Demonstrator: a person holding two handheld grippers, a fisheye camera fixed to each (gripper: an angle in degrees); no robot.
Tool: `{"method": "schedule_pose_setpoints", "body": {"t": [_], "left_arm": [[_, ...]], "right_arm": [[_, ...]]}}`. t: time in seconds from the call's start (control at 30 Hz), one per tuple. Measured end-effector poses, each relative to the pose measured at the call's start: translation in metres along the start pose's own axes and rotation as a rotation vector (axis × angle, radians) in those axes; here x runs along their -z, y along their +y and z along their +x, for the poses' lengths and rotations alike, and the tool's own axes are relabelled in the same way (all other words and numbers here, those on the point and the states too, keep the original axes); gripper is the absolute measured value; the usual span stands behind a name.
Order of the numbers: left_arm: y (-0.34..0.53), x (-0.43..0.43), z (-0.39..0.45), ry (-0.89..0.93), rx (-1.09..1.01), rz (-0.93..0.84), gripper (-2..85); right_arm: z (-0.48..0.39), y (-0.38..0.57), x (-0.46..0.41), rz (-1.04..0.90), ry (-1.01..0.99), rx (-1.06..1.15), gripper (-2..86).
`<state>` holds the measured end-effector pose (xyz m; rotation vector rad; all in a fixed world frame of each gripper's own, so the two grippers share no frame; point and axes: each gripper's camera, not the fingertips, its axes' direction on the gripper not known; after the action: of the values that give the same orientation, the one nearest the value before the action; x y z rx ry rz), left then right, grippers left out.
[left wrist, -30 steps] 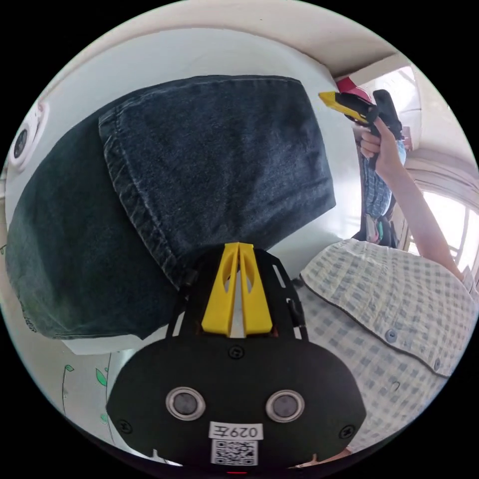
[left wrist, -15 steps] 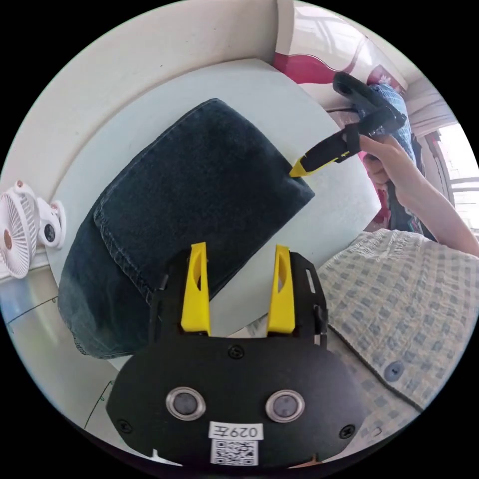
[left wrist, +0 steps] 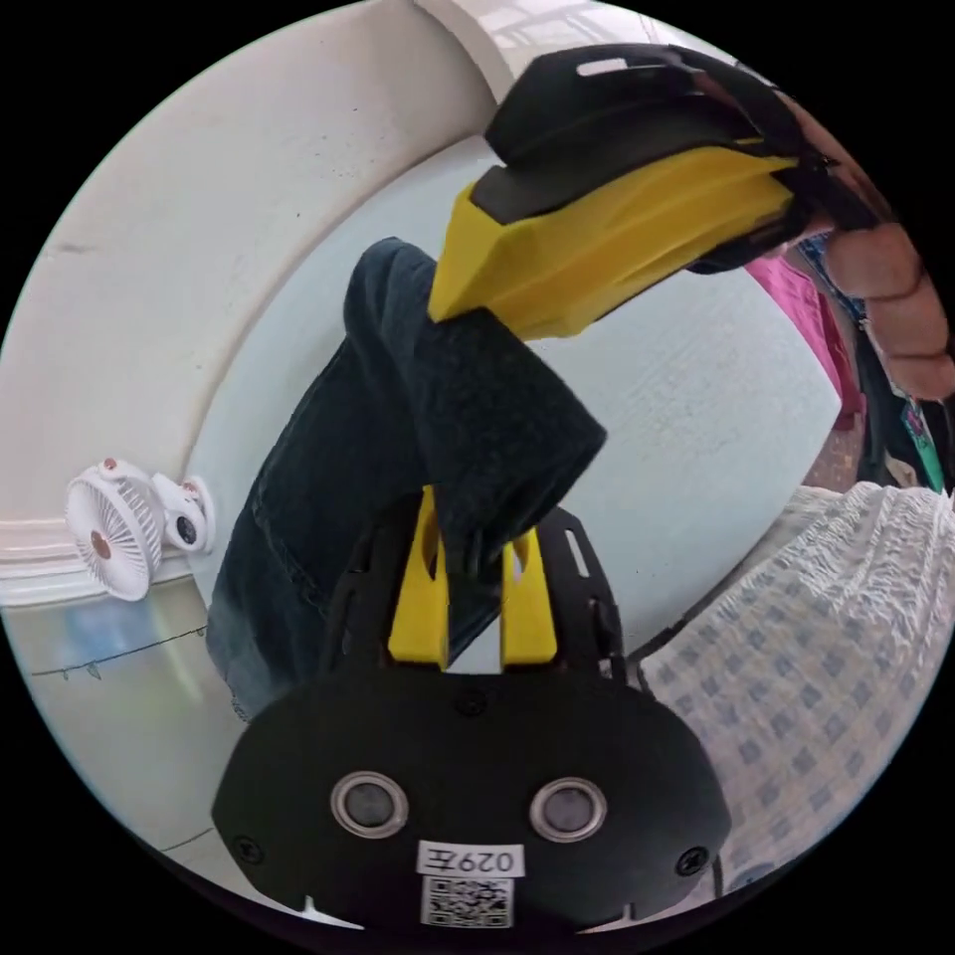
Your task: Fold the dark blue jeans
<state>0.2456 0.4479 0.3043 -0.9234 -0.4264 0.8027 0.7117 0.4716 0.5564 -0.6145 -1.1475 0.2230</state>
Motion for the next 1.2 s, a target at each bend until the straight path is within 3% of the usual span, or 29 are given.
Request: {"method": "schedule_pose_setpoints", "body": {"t": [0.07,0.13,0.2,0.37,0.47,0.57,0.67,0.8,0.93,1.1,1.2], "left_arm": [[0.006,0.0,-0.013,0.099,0.04,0.0,2.8],[0.011,-0.002,-0.024,0.181,0.063,-0.006,2.5],[0.017,-0.003,-0.029,0.193,0.079,0.0,2.5],[0.023,-0.005,-0.026,0.182,0.04,-0.005,3.5],[0.028,-0.008,-0.022,0.236,-0.025,-0.002,5.7],[0.037,-0.009,-0.032,0.3,-0.02,0.033,9.0],[0.054,-0.005,-0.066,0.526,0.047,0.116,9.2],[0.097,-0.006,-0.137,0.905,0.158,0.293,0.1],[0.153,-0.021,-0.206,0.914,0.393,0.376,-0.8],[0.232,-0.065,-0.296,0.74,0.768,0.275,-1.0],[0.242,-0.087,-0.33,0.788,0.799,0.292,-1.0]], "right_arm": [[-0.01,0.007,0.007,-0.018,-0.015,0.104,1.5],[-0.02,0.015,0.015,-0.007,0.119,0.119,3.1],[-0.028,0.021,0.018,0.015,0.299,0.066,13.5],[-0.013,0.011,-0.005,-0.052,0.145,-0.045,18.5],[-0.005,0.014,-0.026,-0.026,0.111,-0.164,16.3],[-0.019,0.029,-0.031,0.011,0.266,-0.15,3.5],[-0.027,0.043,-0.028,0.056,0.227,-0.149,1.9],[-0.06,0.076,0.006,0.304,0.23,-0.117,1.1],[-0.109,0.11,0.044,0.435,0.301,-0.041,0.9],[-0.215,0.15,0.042,0.511,0.454,0.14,0.8],[-0.277,0.155,-0.001,0.541,0.475,0.247,0.7]]}}
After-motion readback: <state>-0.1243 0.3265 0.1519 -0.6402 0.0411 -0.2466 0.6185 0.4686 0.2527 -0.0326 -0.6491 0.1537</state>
